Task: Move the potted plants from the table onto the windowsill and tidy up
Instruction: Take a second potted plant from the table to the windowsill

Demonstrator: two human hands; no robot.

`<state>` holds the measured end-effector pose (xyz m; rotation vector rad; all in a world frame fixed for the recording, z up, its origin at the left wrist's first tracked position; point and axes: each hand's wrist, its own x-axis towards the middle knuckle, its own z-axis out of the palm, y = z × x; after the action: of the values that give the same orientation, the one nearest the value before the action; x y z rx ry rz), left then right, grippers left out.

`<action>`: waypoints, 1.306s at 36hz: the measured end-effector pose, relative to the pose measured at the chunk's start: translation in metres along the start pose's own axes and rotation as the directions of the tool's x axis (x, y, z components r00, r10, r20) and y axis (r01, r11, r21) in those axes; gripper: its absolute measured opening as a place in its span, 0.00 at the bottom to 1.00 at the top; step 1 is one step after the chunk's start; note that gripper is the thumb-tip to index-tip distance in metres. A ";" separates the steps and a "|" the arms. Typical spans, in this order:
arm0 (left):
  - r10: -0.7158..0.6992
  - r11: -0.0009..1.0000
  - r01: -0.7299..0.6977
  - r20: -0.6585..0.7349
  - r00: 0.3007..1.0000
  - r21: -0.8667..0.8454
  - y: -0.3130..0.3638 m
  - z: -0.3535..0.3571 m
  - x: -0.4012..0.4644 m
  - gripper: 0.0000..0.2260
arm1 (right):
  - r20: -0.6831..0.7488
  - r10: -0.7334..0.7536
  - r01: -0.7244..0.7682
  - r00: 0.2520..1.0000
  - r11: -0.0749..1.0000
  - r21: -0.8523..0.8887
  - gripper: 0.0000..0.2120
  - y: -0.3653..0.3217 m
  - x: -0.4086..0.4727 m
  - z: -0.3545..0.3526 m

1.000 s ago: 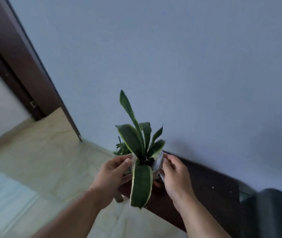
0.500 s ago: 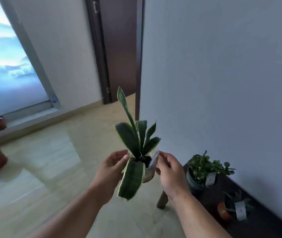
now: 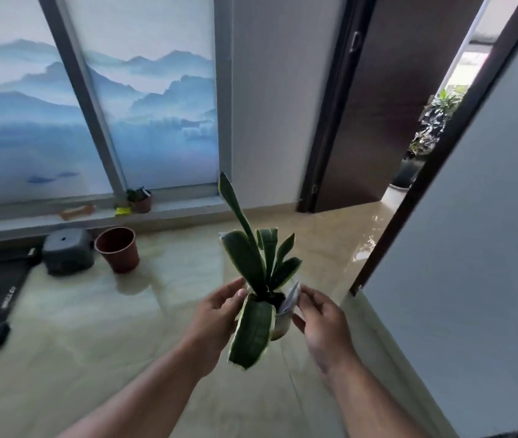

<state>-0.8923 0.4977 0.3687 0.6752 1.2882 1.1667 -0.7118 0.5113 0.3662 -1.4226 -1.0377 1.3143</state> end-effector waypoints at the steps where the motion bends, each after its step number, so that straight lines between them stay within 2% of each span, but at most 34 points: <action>1: 0.004 1.000 -0.004 -0.021 1.000 -0.007 0.004 -0.009 0.010 0.11 | 0.013 0.002 -0.002 1.000 1.000 0.000 0.10 -0.002 0.010 0.012; 13: 0.046 0.998 -0.051 -0.178 0.983 -0.024 0.083 -0.080 0.177 0.09 | 0.168 0.021 -0.038 0.985 0.994 0.098 0.10 -0.013 0.206 0.150; 20: 0.092 0.992 -0.112 -0.258 0.962 -0.065 0.131 -0.126 0.270 0.12 | 0.278 0.054 -0.073 0.959 0.996 0.058 0.10 -0.042 0.308 0.233; 31: 0.084 0.990 -0.113 -0.294 0.952 -0.080 0.181 -0.216 0.400 0.11 | 0.297 0.054 -0.061 0.953 0.998 0.015 0.10 -0.063 0.423 0.361; 40: 0.082 0.992 -0.102 -0.250 0.965 -0.068 0.233 -0.318 0.519 0.13 | 0.270 0.081 -0.088 0.960 0.996 0.015 0.09 -0.092 0.503 0.488; 47: 0.073 0.996 -0.084 -0.227 0.971 -0.040 0.268 -0.358 0.590 0.12 | 0.258 0.090 -0.093 0.962 0.996 -0.004 0.08 -0.108 0.562 0.546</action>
<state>-1.3787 1.0535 0.3159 0.5736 1.4275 1.3658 -1.2114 1.1229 0.3310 -1.3303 -1.1443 1.6015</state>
